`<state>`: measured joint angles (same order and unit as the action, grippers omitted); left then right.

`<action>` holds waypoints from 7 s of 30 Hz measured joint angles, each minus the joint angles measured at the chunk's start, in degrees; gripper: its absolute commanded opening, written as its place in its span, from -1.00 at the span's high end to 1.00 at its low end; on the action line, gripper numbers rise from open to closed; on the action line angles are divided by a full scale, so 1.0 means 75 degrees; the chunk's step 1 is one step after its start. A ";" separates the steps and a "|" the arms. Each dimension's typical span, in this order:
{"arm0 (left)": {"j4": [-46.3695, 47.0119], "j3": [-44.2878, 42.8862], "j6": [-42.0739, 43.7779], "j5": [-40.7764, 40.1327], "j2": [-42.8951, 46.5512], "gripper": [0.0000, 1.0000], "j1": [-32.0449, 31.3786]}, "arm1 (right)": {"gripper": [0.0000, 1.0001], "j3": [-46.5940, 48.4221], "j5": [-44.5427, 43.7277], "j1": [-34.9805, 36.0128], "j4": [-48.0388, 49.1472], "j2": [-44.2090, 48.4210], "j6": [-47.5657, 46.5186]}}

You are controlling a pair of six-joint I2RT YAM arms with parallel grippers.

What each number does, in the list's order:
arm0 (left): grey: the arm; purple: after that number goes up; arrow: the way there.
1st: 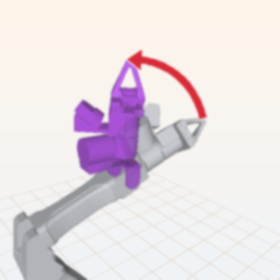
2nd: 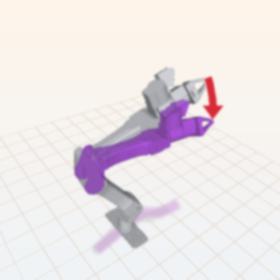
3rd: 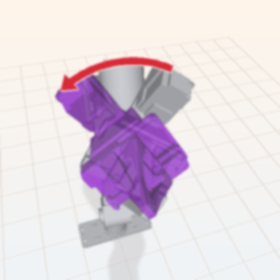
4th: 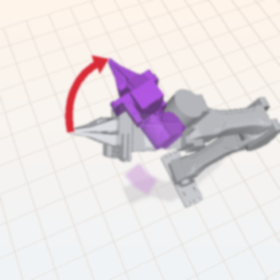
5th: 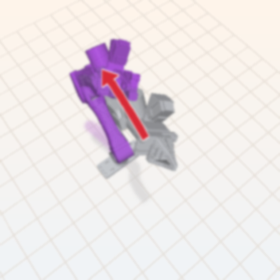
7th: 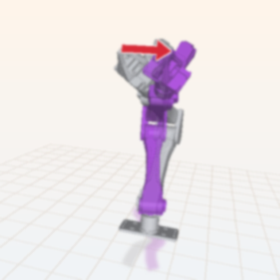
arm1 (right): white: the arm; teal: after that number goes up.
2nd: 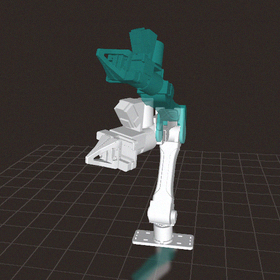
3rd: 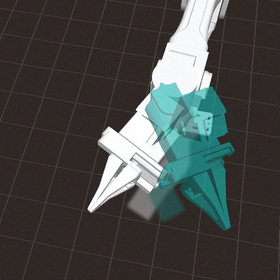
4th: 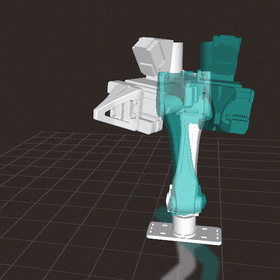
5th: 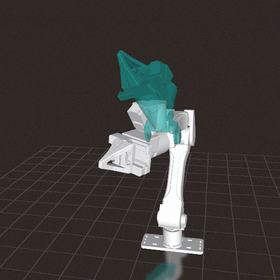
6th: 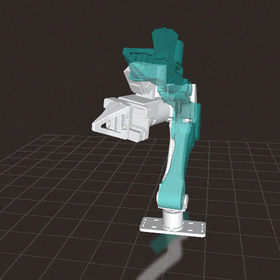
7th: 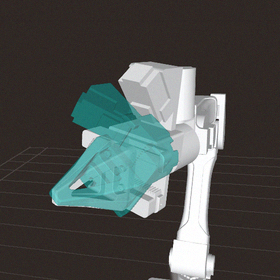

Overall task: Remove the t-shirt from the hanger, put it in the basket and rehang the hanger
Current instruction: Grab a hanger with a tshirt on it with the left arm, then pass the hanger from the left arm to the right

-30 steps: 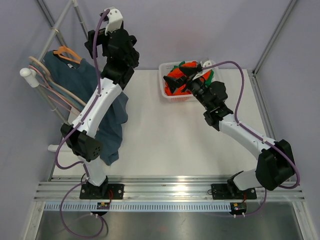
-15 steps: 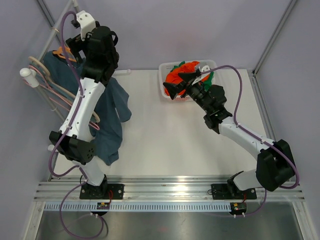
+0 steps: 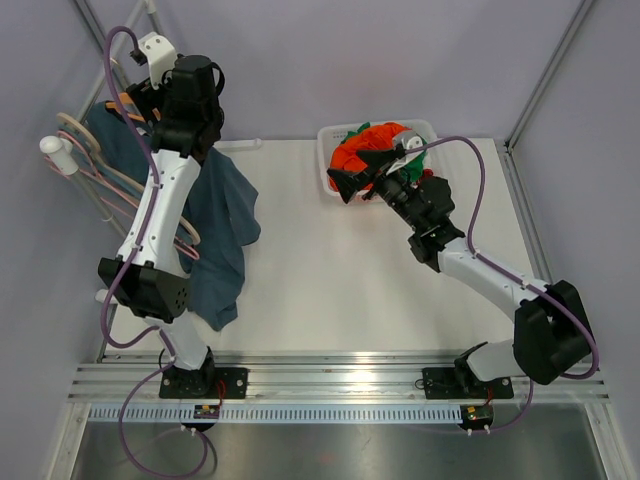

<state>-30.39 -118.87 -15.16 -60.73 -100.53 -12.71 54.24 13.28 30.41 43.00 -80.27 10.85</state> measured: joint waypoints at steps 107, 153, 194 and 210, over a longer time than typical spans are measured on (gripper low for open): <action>0.2002 0.9148 0.2760 0.7737 0.7924 1.00 -0.2940 | -0.50 0.1929 0.2159 0.0286 -0.2174 -0.1664 0.1250; 0.2052 0.9180 0.2792 0.8856 0.8655 1.00 -0.2926 | 0.85 0.2702 0.0583 0.0204 -0.3908 -0.2066 0.0017; 0.1151 0.8859 0.2809 1.0491 0.8070 1.00 -0.2929 | -0.52 -0.0268 0.3002 0.0262 -0.0265 0.0251 -0.0224; 0.0691 0.8859 0.3083 1.1654 0.8413 0.99 -0.2926 | -0.45 -0.0023 0.6024 0.0428 -0.1833 0.0635 -0.1781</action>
<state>-25.21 -52.42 7.97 26.68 -37.43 -34.65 54.06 58.46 33.63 29.26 -75.50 -2.50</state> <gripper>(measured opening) 0.024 0.739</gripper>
